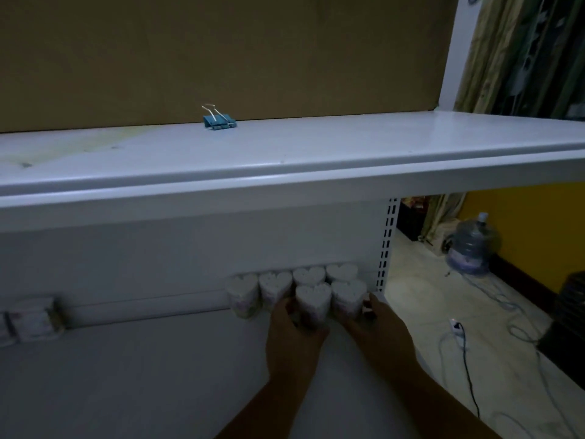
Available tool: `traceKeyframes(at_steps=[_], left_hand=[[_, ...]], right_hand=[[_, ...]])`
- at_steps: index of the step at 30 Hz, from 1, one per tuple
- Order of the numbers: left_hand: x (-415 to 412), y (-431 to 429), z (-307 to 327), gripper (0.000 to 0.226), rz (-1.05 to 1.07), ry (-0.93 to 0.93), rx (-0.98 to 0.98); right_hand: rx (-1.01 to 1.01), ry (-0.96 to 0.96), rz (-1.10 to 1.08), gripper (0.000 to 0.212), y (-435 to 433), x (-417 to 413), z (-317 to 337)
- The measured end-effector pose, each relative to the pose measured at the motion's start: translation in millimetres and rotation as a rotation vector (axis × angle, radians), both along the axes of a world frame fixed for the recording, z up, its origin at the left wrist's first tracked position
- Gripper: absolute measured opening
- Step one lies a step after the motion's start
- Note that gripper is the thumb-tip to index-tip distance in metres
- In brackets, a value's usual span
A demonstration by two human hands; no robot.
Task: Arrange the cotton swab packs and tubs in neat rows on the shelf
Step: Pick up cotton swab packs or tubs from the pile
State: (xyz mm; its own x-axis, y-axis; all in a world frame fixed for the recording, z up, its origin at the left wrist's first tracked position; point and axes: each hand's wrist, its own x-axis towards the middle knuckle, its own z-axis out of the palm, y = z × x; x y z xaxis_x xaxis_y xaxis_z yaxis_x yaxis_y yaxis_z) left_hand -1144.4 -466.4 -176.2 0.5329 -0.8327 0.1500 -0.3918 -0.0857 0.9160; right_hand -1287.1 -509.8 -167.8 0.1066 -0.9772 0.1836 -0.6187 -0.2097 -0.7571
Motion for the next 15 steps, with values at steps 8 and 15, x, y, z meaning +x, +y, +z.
traceKeyframes(at_steps=[8,15], left_hand=[[46.5,54.9,12.8,0.052,-0.201,-0.204,0.076],[220.0,156.9,89.7,0.068,-0.32,-0.747,0.416]], right_hand=[[-0.14,0.339,-0.01,0.029,57.0,-15.3,2.6],[-0.178,0.648,0.53,0.051,126.8,172.6,61.8]])
